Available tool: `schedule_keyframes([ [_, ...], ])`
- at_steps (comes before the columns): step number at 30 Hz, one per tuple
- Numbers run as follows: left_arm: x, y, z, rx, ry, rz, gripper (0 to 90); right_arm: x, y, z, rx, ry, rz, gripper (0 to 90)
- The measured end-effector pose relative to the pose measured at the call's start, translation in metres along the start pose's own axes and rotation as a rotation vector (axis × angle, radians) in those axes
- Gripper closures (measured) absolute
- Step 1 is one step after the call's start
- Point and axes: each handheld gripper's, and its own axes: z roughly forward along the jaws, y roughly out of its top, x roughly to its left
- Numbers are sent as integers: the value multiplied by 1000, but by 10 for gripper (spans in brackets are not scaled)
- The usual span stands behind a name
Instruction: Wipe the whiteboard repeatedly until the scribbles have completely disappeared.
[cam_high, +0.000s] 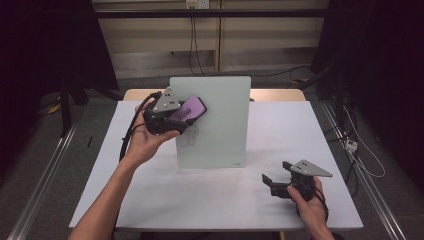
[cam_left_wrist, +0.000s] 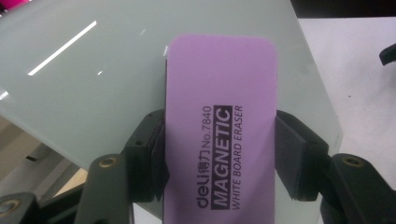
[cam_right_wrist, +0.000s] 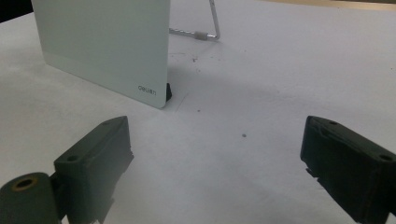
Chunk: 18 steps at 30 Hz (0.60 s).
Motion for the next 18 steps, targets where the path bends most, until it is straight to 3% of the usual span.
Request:
schedule_keyframes([
  [6,-7,-9,5,16,-16,1,411,0,0,0,0,0,-1,88],
  [11,-6,-6,4,33,-26,11,411,0,0,0,-1,-1,-3,88],
  [18,8,8,-6,2,19,-4,411,0,0,1,2,-1,-3,88],
])
